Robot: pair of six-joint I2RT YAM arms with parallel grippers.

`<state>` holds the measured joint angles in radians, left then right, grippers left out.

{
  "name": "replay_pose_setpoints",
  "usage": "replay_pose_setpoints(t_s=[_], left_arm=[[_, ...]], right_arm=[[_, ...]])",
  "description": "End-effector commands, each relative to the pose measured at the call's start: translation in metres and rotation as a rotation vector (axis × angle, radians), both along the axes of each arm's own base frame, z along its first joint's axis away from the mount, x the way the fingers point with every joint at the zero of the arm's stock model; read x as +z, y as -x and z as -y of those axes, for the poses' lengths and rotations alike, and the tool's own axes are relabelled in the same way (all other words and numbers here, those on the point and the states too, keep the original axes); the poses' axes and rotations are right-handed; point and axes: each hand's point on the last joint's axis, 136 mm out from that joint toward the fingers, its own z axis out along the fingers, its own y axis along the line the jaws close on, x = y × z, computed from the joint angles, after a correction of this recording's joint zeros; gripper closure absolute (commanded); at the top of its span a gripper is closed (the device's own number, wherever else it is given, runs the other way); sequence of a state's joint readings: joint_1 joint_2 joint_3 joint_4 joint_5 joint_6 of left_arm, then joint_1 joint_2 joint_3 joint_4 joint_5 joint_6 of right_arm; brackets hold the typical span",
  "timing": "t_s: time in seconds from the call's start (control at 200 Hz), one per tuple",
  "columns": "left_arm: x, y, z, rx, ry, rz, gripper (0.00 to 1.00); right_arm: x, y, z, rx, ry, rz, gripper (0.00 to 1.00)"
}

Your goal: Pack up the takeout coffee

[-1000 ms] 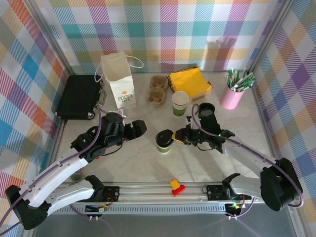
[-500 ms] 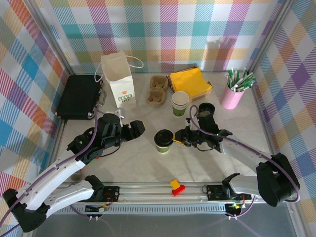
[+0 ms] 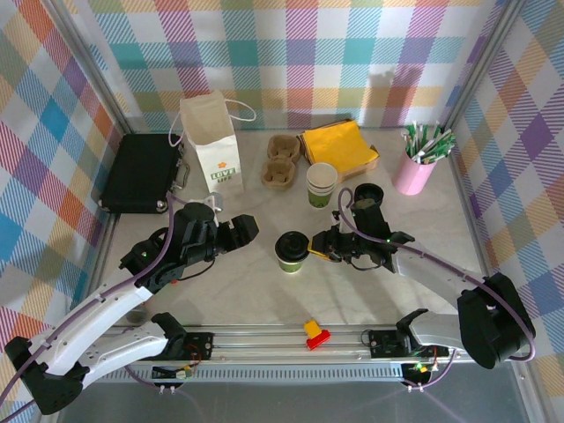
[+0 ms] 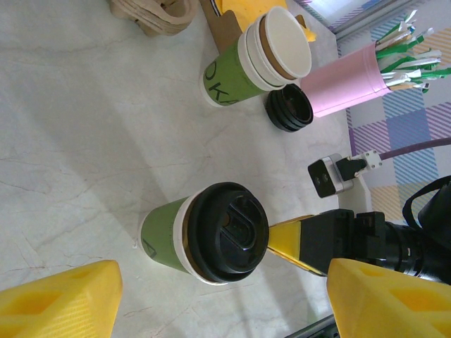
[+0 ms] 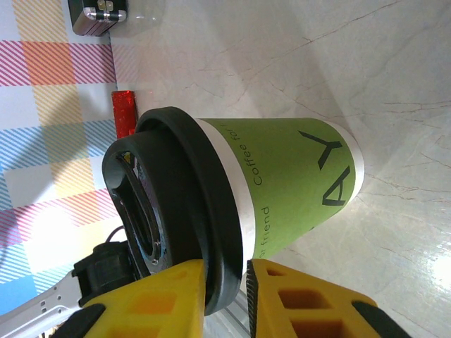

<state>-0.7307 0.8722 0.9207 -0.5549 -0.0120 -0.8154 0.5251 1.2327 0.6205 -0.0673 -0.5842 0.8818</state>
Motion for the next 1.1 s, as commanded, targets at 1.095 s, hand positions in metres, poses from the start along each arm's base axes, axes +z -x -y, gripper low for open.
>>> replay_pose_setpoints(t_s=[1.095], left_arm=[[-0.044, -0.015, 0.028, -0.184, -0.183, -0.012, 0.21]], right_arm=[[0.04, 0.001, -0.001, 0.069, 0.09, 0.184, 0.43]])
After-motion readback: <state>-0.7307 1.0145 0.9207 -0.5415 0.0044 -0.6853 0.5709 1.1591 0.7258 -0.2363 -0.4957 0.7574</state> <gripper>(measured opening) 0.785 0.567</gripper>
